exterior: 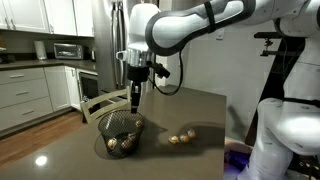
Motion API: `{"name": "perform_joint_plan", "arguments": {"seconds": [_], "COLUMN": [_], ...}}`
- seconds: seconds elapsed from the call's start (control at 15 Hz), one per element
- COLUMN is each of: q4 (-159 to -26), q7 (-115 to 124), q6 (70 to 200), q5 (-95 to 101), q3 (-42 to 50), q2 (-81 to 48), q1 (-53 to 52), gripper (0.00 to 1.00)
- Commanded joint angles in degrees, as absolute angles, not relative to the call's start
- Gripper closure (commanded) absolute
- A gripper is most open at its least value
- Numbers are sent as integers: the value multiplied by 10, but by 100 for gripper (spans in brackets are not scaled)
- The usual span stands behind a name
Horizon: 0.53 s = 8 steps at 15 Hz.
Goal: Pick up the all candy from the table and put them in the black basket.
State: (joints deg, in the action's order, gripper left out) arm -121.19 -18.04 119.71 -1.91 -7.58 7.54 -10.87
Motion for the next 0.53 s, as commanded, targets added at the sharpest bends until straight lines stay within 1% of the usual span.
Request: {"name": "perform_joint_plan", "arguments": {"seconds": [0.0, 0.2, 0.33, 0.47], "q4": [-1222, -1225, -1228, -1233], "q7": [-201, -181, -179, -176], "q6": [1209, 1208, 1209, 1212], "q5": [-35, -21, -17, -12], "q3": [-76, -76, -73, -67], "q2": [79, 82, 85, 88], "q1": [-108, -104, -100, -94], "gripper": [23, 4, 0, 0]}}
